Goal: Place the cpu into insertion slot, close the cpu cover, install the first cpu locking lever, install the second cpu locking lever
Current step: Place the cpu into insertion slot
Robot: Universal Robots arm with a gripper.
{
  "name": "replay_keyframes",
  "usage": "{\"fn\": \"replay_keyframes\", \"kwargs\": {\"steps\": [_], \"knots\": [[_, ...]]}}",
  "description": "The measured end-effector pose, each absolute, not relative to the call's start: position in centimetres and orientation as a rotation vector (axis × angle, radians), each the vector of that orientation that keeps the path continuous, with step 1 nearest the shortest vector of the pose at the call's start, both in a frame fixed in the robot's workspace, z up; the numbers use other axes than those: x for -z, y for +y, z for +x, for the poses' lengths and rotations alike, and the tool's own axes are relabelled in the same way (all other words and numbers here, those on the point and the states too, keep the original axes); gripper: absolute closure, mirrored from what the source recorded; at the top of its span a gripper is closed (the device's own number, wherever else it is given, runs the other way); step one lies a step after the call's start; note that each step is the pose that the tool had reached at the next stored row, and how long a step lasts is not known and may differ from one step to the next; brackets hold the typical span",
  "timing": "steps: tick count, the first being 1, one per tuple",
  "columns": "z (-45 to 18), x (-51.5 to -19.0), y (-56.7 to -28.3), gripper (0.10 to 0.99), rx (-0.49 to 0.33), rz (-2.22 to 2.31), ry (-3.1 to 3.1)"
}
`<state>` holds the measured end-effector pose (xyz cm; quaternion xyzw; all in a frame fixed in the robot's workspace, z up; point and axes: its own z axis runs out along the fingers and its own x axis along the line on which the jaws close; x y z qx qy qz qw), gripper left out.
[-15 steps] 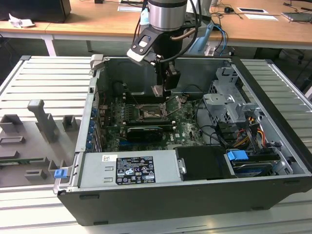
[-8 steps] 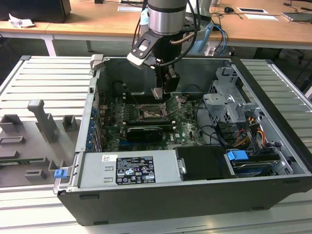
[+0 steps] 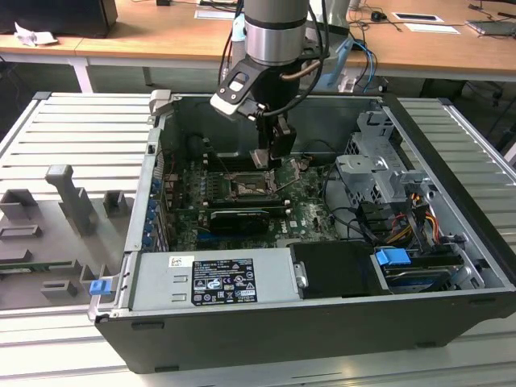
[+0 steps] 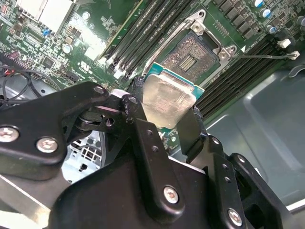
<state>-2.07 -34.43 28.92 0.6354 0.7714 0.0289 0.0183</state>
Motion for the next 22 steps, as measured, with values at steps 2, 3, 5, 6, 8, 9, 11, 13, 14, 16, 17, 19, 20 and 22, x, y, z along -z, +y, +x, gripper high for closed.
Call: {"fn": "replay_keyframes", "kwargs": {"steps": [2,3,5,6,8,9,11,13,14,16,17,19,20,22], "knots": [[-2.1,-28.6,-34.4,0.561,-0.09,1.973,2.396],[-2.1,-28.5,-34.4,0.561,-0.09,1.973,2.396],[-2.1,-28.3,-34.4,0.561,-0.09,1.973,2.396],[-2.1,-28.3,-34.4,0.561,-0.09,1.973,2.396],[-2.1,-28.1,-34.4,0.561,-0.09,1.973,2.396],[-2.1,-28.0,-34.4,0.561,-0.09,1.973,2.396],[-2.1,-27.9,-34.4,0.561,-0.09,1.973,2.396],[-2.1,-27.7,-34.4,0.561,-0.09,1.973,2.396],[-2.1,-27.7,-34.4,0.561,-0.09,1.973,2.396],[-2.1,-27.6,-34.4,0.561,-0.09,1.973,2.396],[-2.1,-27.5,-34.4,0.561,-0.09,1.973,2.396],[-2.1,-27.5,-34.4,0.561,-0.09,1.973,2.396],[-2.1,-27.4,-34.4,0.561,-0.09,1.973,2.396],[-2.1,-27.3,-34.4,0.561,-0.09,1.973,2.396]]}}
